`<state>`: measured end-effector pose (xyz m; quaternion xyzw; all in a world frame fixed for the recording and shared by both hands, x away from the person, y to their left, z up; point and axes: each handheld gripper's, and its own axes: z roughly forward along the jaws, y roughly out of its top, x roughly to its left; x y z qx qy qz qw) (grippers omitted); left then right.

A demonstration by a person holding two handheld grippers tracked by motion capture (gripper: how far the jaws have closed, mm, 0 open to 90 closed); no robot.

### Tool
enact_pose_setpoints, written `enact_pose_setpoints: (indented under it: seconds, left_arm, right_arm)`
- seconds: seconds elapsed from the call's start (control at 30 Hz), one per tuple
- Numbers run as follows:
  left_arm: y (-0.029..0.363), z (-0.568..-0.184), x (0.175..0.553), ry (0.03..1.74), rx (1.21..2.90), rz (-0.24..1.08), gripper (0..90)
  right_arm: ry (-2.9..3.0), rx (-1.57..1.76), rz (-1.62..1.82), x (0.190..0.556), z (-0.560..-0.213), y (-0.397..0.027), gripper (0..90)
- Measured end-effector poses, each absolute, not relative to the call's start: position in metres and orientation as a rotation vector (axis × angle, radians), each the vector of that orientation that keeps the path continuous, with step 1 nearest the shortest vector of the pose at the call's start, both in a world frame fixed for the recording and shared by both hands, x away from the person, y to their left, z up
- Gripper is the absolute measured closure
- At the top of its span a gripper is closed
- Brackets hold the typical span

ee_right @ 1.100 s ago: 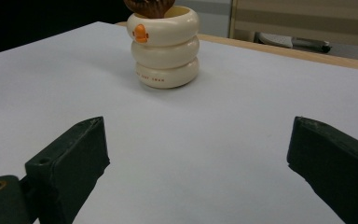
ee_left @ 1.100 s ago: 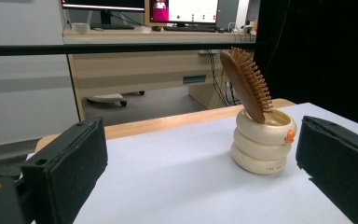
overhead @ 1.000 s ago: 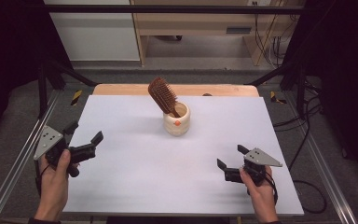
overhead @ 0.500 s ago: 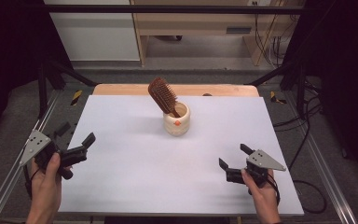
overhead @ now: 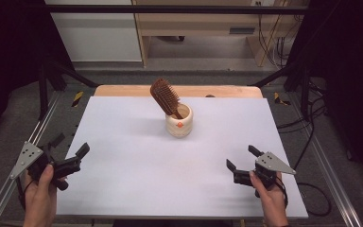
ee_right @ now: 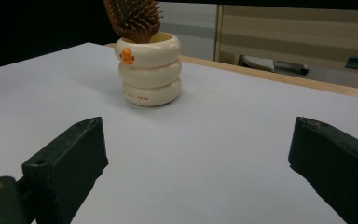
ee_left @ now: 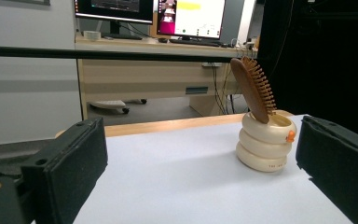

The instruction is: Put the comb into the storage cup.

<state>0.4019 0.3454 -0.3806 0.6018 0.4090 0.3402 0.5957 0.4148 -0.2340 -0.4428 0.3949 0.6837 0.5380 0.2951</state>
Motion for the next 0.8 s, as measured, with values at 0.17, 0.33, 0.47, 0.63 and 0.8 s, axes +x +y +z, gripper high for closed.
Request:
enact_pose_setpoints:
  seconds: [0.17,0.33,0.47,0.63,0.8]
  left_arm:
    - [0.348,-0.391,0.403,0.955,1.397,0.784,2.0]
    - [0.348,-0.399,0.400,0.958,1.402,0.780,2.1]
    - [0.349,-0.409,0.394,0.967,1.406,0.780,2.1]
    - [0.350,-0.418,0.391,0.979,1.409,0.762,2.1]
    - [0.349,-0.423,0.391,0.981,1.420,0.744,2.1]
  right_arm:
    - [1.803,1.060,1.430,0.413,-0.443,-0.239,4.4]
    - [1.797,1.070,1.423,0.410,-0.446,-0.247,4.3]
    - [1.797,1.080,1.425,0.409,-0.447,-0.251,4.1]
    - [1.798,1.084,1.419,0.410,-0.450,-0.255,4.2]
    - [1.802,1.069,1.412,0.410,-0.449,-0.253,4.2]
